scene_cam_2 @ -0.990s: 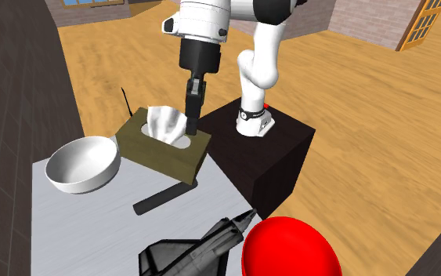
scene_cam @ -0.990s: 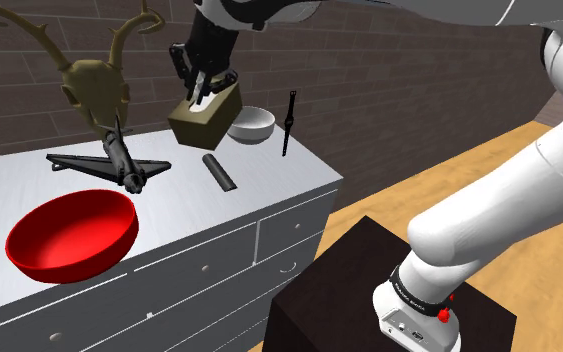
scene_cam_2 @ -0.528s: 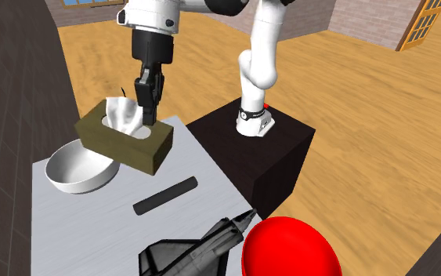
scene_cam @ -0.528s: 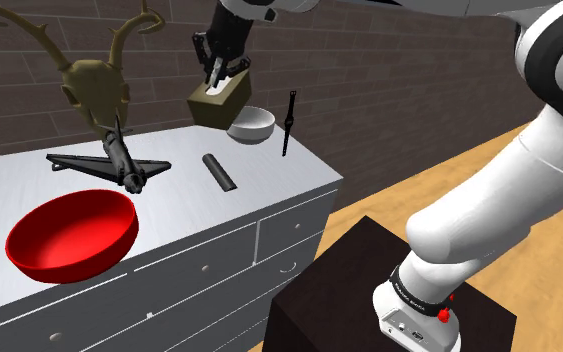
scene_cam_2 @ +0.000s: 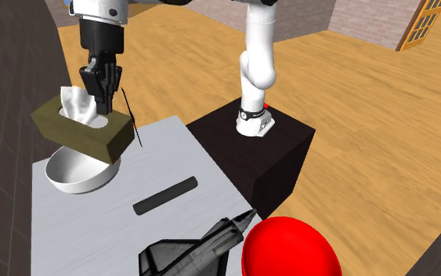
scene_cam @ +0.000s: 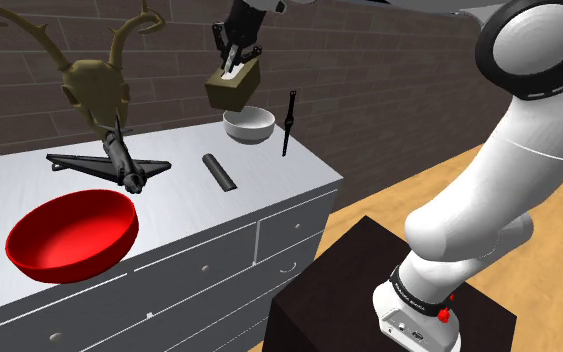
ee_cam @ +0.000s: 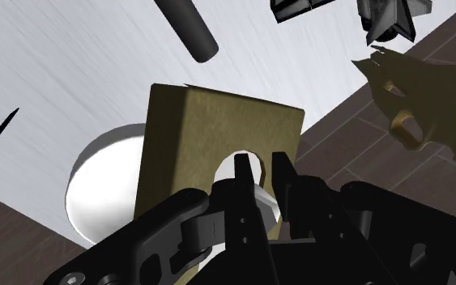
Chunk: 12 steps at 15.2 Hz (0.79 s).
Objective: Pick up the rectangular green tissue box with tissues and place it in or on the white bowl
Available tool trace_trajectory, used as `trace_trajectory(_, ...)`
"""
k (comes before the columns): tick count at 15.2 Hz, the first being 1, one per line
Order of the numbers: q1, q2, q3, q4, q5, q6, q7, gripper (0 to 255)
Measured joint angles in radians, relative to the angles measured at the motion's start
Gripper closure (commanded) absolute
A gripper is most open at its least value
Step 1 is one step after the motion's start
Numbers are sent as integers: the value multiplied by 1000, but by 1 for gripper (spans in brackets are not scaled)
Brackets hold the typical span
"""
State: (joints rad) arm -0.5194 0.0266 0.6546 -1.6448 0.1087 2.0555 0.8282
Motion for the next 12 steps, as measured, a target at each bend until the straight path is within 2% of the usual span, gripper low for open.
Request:
trace_trajectory(3, -12, 72, -16, 85, -32, -31, -28, 255)
trace_trajectory(9, -10, 264, -51, 341, -119, -132, -77, 255)
trace_trajectory(12, -15, 292, -59, 357, -127, -126, -94, 255)
